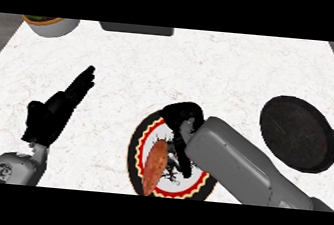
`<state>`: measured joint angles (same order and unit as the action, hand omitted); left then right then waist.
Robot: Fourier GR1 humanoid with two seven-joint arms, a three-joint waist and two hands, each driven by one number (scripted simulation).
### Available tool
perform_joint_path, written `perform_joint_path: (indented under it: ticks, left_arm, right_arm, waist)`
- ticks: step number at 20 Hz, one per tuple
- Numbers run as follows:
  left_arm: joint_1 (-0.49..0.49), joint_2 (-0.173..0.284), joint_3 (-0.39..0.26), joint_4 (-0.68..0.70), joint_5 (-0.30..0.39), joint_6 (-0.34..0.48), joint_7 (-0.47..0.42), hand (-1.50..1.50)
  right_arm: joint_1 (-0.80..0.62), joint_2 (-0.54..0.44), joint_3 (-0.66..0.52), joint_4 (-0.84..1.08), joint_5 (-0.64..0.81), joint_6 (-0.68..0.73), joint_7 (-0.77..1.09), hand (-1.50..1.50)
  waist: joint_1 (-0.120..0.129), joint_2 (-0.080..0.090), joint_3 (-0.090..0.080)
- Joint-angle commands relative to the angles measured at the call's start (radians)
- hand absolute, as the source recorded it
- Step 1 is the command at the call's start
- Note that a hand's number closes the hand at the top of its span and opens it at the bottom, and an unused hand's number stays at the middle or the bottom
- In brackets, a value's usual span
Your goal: Pick the cupcake from the plate and place it in the pan
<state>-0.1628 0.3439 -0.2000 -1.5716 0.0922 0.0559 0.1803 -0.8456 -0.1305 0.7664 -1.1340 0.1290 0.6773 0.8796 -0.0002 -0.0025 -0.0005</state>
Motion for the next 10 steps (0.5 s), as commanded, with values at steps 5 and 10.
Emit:
perform_joint_path:
  ticks: [5,10]
  left_arm:
    - [0.018,0.011,0.051,-0.031,0.000,-0.039,0.009,0.00]
    - [0.012,0.006,0.068,-0.040,0.000,-0.067,0.041,0.00]
  right_arm:
    - [0.069,0.017,0.001,-0.036,0.086,0.065,0.107,-1.50]
    - [0.055,0.064,-0.019,0.040,0.168,0.067,0.082,-1.50]
  waist:
    - [0.000,-0.001,0.000]
    - [0.006,0.002,0.000]
